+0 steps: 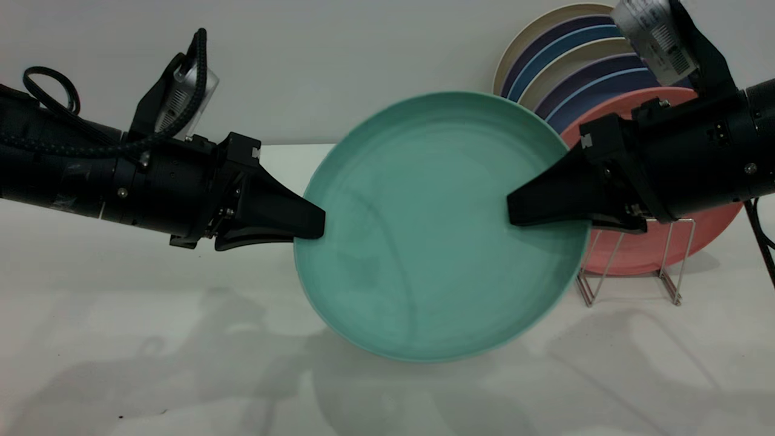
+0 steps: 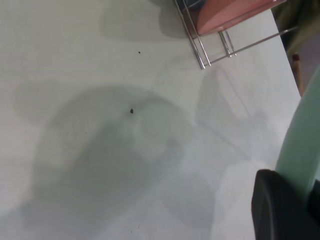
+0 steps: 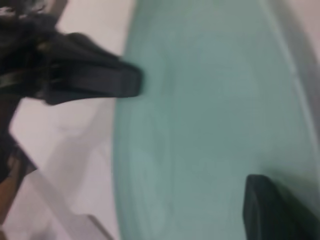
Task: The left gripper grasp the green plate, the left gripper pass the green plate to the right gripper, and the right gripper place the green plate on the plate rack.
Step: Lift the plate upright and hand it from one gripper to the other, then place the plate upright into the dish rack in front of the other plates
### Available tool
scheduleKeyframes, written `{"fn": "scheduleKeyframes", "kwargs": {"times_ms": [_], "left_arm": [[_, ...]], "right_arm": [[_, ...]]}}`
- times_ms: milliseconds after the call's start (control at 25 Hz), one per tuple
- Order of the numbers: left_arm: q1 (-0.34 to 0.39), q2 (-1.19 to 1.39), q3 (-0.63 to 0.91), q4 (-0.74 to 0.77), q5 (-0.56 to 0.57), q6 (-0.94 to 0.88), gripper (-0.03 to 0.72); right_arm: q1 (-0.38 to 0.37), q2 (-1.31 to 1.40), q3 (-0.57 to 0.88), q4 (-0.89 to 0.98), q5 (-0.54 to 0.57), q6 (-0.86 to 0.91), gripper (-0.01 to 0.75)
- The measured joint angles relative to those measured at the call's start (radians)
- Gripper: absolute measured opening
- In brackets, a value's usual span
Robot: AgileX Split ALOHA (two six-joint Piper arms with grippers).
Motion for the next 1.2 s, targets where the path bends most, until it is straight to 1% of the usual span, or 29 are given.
{"fn": "scheduleKeyframes", "kwargs": {"times_ms": [120, 160, 240, 280, 360, 400, 480, 520, 560, 600, 680, 760, 840, 1000, 1120, 1200], "left_arm": [[0.02, -0.001, 0.0, 0.028, 0.008, -0.032, 0.08], [0.033, -0.002, 0.0, 0.043, 0.027, -0.049, 0.113], [0.077, -0.002, 0.0, 0.085, 0.074, -0.087, 0.211], [0.117, -0.002, 0.0, 0.096, 0.071, -0.105, 0.259], [0.213, -0.002, 0.0, 0.104, 0.051, -0.131, 0.39], [0.258, -0.002, 0.0, 0.122, 0.054, -0.141, 0.444], [0.327, -0.002, 0.0, 0.147, 0.095, -0.15, 0.559], [0.36, -0.002, 0.0, 0.16, 0.107, -0.154, 0.601], [0.39, -0.002, 0.0, 0.168, 0.117, -0.158, 0.626], [0.413, -0.002, 0.0, 0.171, 0.125, -0.162, 0.644], [0.459, -0.002, 0.0, 0.183, 0.128, -0.165, 0.652], [0.485, -0.002, 0.0, 0.205, 0.12, -0.172, 0.643], [0.493, -0.002, 0.0, 0.233, 0.094, -0.192, 0.624], [0.492, -0.002, 0.0, 0.29, 0.022, -0.241, 0.59], [0.492, -0.002, 0.0, 0.3, 0.005, -0.261, 0.585], [0.492, -0.002, 0.0, 0.301, 0.003, -0.267, 0.585]], "right_arm": [[-0.004, 0.003, -0.005, -0.022, -0.015, 0.001, 0.089], [-0.012, 0.005, -0.007, -0.034, -0.01, 0.001, 0.086], [-0.04, 0.005, -0.008, -0.059, 0.005, -0.002, 0.082], [-0.062, 0.005, -0.008, -0.086, -0.002, -0.017, 0.082], [-0.122, 0.005, -0.007, -0.125, -0.013, -0.045, 0.082], [-0.144, 0.005, -0.007, -0.137, -0.01, -0.059, 0.082], [-0.185, 0.005, -0.007, -0.156, 0.021, -0.093, 0.082], [-0.201, 0.005, -0.007, -0.17, 0.036, -0.114, 0.082], [-0.212, 0.005, -0.007, -0.181, 0.051, -0.136, 0.082], [-0.221, 0.001, -0.007, -0.193, 0.059, -0.158, 0.082], [-0.227, -0.019, -0.007, -0.219, 0.051, -0.233, 0.082], [-0.228, -0.064, -0.007, -0.253, 0.011, -0.328, 0.082], [-0.228, -0.12, -0.007, -0.289, -0.066, -0.423, 0.082], [-0.228, -0.263, -0.02, -0.43, -0.224, -0.43, 0.082], [-0.228, -0.359, -0.056, -0.557, -0.286, -0.43, 0.082], [-0.228, -0.401, -0.085, -0.638, -0.306, -0.426, 0.082]]}}
